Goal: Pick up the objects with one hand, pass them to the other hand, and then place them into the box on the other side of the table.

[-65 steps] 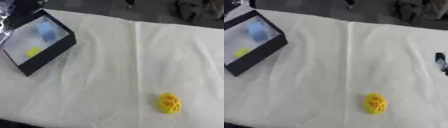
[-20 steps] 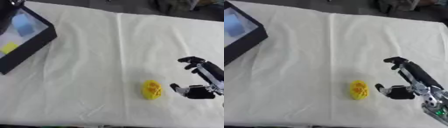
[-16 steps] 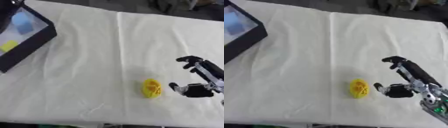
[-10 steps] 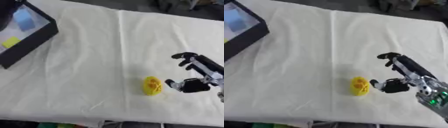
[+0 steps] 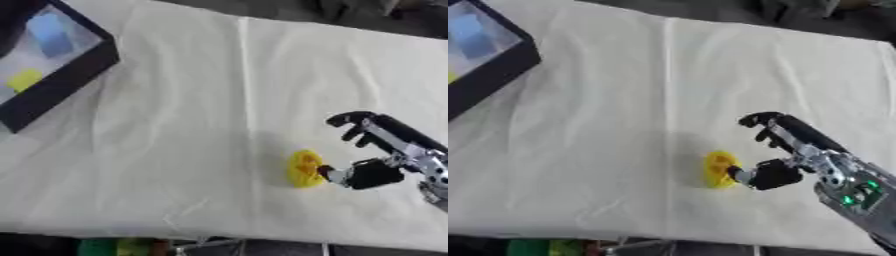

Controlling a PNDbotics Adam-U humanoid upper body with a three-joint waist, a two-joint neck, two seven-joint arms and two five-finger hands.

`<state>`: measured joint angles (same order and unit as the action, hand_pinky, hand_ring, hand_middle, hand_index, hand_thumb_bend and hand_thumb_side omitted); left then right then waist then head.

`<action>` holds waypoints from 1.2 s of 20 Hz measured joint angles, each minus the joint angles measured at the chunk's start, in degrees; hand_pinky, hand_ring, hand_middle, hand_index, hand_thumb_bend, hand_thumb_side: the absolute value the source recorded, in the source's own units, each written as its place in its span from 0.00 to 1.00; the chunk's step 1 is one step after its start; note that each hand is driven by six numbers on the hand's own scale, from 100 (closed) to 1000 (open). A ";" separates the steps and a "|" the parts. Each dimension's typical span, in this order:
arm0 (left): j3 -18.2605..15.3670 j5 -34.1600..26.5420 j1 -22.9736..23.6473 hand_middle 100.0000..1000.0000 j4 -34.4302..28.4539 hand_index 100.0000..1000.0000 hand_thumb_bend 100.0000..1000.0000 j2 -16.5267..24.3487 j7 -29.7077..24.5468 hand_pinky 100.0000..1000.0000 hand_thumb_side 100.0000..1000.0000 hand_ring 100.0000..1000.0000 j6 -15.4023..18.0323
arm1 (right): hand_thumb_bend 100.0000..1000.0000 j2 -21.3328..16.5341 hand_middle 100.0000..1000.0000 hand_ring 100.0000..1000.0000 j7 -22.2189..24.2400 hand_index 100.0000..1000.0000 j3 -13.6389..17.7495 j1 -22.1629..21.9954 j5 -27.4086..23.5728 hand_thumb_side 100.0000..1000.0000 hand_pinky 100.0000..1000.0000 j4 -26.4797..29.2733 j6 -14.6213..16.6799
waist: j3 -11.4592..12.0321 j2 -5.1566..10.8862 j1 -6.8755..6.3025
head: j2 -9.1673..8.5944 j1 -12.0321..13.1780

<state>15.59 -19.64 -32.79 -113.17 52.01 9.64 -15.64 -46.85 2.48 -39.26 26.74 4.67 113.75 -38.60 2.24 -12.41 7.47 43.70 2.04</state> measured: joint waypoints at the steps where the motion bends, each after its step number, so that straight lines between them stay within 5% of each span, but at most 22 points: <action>1: 0.00 0.00 -0.01 0.61 0.00 0.85 0.00 0.00 0.01 0.97 0.72 1.00 -0.01 | 0.37 0.40 0.81 0.75 0.12 0.83 -0.06 0.03 0.29 0.09 0.71 0.00 -0.35 | 0.10 -0.01 0.00 | 0.00 -0.30; 24: -0.42 -0.09 -0.26 0.60 -0.44 0.84 0.00 -0.06 0.89 0.97 0.72 1.00 0.22 | 0.41 4.27 0.81 0.77 0.90 0.84 0.38 -2.09 5.96 0.05 0.75 0.00 -8.98 | 2.09 -1.96 -0.74 | -1.04 -4.92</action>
<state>15.17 -19.74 -33.05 -113.61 51.96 10.53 -15.42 -42.58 3.38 -38.88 24.65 10.63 113.74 -47.58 4.33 -14.37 6.73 42.66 -2.88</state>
